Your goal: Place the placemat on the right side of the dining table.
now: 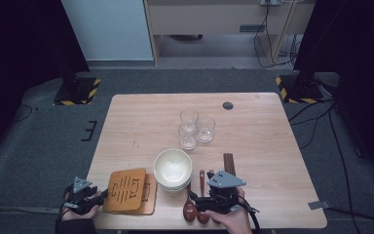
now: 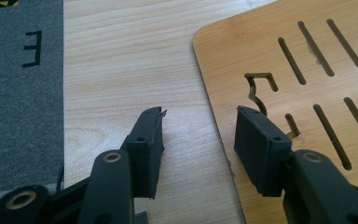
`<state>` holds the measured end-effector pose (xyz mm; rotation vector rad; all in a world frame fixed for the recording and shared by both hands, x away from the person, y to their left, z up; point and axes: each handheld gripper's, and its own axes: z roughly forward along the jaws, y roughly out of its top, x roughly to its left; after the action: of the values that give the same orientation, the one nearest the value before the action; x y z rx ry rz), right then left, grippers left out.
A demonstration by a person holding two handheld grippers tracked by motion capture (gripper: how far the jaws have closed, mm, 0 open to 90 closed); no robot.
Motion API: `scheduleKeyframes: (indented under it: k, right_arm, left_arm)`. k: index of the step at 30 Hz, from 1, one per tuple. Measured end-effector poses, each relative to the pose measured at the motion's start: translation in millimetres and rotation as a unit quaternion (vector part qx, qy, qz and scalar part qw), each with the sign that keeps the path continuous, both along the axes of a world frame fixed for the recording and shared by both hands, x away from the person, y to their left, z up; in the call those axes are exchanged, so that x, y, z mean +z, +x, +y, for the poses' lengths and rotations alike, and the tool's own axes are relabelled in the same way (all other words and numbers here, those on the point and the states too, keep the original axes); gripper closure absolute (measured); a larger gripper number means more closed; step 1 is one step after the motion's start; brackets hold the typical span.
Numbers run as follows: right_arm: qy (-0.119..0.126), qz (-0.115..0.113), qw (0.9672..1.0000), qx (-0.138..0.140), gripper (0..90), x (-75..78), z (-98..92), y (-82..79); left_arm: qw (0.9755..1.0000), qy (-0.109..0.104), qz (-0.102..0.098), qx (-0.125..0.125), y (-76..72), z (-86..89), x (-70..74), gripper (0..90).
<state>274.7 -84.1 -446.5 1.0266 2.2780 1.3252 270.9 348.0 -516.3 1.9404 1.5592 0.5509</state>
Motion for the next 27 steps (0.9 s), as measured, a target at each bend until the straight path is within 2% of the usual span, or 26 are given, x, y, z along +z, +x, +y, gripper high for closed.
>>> scheduleKeyframes:
  k: [15, 27]
  right_arm:
    - [-0.017, 0.02, 0.9997, 0.002, 19.1, -21.4, 16.7, -7.1]
    - [-0.015, 0.028, 0.9995, 0.005, 22.6, -33.5, 29.1, -14.7]
  left_arm:
    - [1.0, -0.003, 0.0, 0.0, 0.0, 0.6, -0.3, 51.3]
    - [1.0, -0.004, 0.001, 0.0, 0.0, 0.6, -0.3, 51.5]
